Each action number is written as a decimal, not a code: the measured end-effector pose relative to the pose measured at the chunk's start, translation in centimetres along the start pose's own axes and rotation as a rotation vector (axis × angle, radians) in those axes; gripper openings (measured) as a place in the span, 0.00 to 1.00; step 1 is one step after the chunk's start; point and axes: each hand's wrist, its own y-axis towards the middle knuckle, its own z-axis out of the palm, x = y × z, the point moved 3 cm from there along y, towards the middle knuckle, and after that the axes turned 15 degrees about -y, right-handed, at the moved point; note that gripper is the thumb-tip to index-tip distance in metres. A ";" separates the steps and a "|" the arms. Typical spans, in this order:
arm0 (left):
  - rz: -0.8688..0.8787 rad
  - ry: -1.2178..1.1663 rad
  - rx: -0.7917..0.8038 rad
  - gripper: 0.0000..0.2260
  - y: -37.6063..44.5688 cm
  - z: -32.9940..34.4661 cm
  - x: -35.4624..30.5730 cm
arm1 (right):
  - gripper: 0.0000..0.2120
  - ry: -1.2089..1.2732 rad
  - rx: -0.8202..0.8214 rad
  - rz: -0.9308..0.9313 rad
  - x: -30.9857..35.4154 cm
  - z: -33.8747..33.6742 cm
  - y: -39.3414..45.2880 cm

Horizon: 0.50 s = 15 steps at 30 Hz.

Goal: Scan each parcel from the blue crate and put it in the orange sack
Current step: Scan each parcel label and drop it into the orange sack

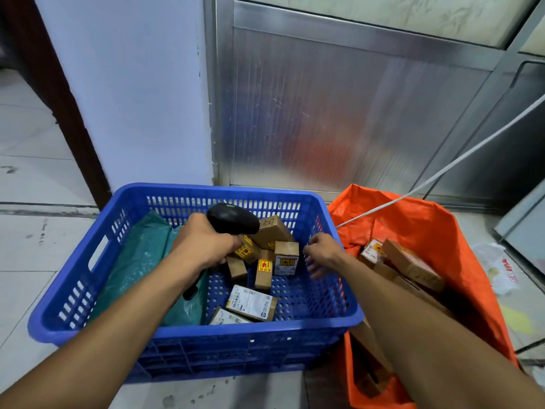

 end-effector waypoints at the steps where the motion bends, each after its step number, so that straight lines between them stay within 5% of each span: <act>1: -0.002 -0.009 -0.014 0.09 0.4 -0.2 0.2 | 0.12 0.064 0.061 0.036 0.8 1.1 0.6; 5: -0.027 -0.034 -0.070 0.07 1.8 -1.4 0.8 | 0.21 0.238 0.151 0.112 3.4 4.2 3.9; 11: -0.062 -0.015 -0.067 0.13 2.2 -1.8 2.1 | 0.22 0.293 0.064 0.127 5.9 6.1 9.7; 15: -0.070 0.036 -0.050 0.14 2.6 -1.9 3.0 | 0.31 0.256 -0.010 0.161 6.9 6.9 12.8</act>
